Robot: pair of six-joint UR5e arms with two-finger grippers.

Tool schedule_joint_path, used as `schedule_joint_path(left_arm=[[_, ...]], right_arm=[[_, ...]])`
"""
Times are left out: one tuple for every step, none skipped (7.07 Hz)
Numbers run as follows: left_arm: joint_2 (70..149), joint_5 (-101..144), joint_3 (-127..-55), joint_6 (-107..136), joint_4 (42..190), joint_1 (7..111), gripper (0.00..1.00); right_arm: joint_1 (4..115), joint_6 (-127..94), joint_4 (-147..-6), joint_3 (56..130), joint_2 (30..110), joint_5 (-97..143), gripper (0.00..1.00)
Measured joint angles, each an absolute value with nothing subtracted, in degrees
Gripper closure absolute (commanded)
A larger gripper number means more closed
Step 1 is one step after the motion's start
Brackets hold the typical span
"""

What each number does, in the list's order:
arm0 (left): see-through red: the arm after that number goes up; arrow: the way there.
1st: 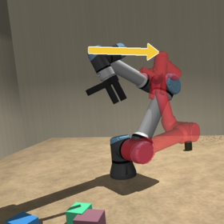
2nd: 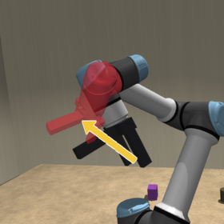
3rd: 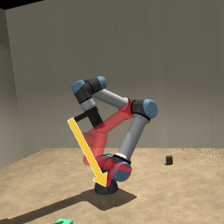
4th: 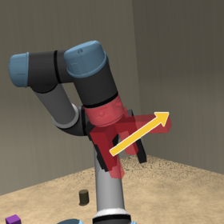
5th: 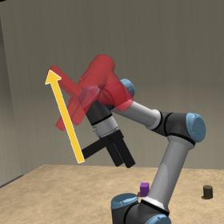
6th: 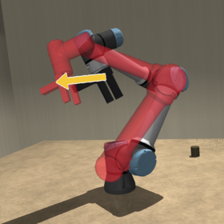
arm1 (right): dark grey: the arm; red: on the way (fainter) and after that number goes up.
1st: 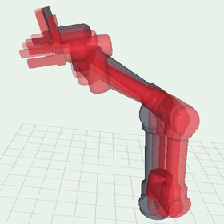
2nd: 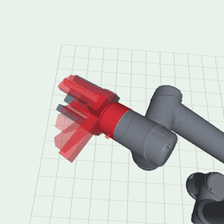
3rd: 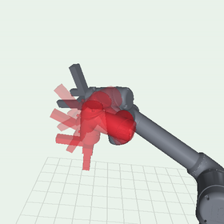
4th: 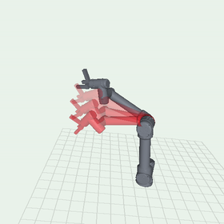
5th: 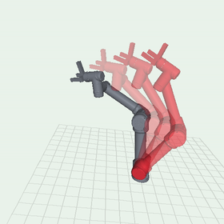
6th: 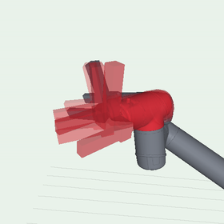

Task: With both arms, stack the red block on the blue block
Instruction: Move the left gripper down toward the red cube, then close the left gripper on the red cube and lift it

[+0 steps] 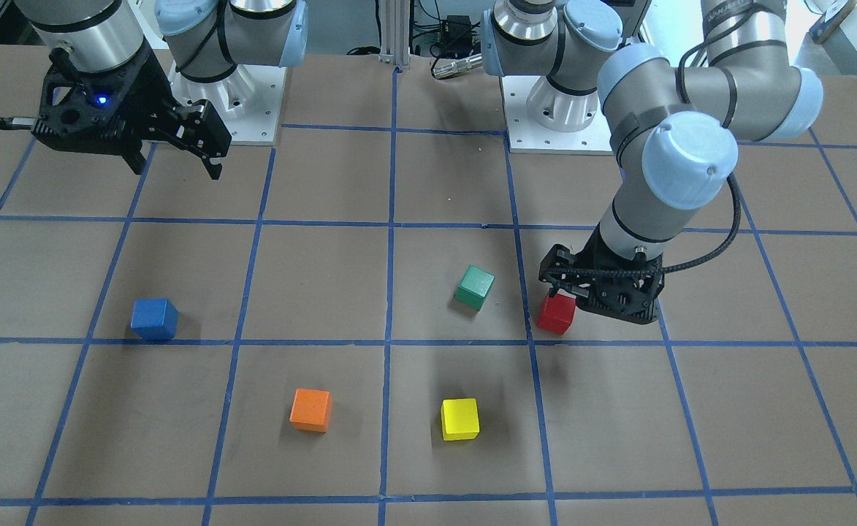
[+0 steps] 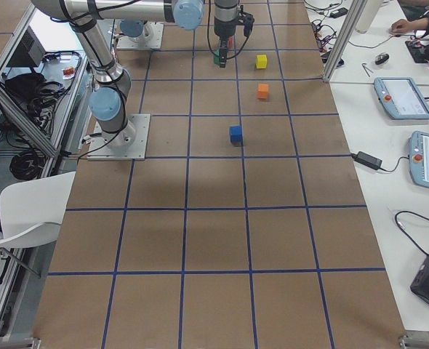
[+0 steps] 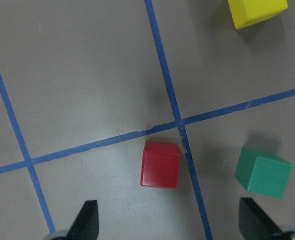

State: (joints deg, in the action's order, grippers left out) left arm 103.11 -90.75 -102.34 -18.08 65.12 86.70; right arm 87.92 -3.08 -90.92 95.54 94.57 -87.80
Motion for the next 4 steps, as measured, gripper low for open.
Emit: schedule_joint_path(left_arm=[[105.0,-90.8,-104.2,-18.3,61.6,86.7,0.0],[106.1,-90.9,-107.4,-18.4,57.1,86.7,0.0],[106.7,-91.0,-111.5,-18.5,51.2,86.6,0.0],[107.2,-91.1,-115.1,-18.4,46.7,86.6,0.0]], right_arm=[[87.9,-3.1,-91.0,95.5,94.6,-87.8,0.0],[87.9,-3.1,-91.0,95.5,94.6,-87.8,0.0],[87.9,-3.1,-91.0,95.5,94.6,-88.1,0.0],[87.9,-3.1,-91.0,95.5,94.6,-88.5,0.0]])
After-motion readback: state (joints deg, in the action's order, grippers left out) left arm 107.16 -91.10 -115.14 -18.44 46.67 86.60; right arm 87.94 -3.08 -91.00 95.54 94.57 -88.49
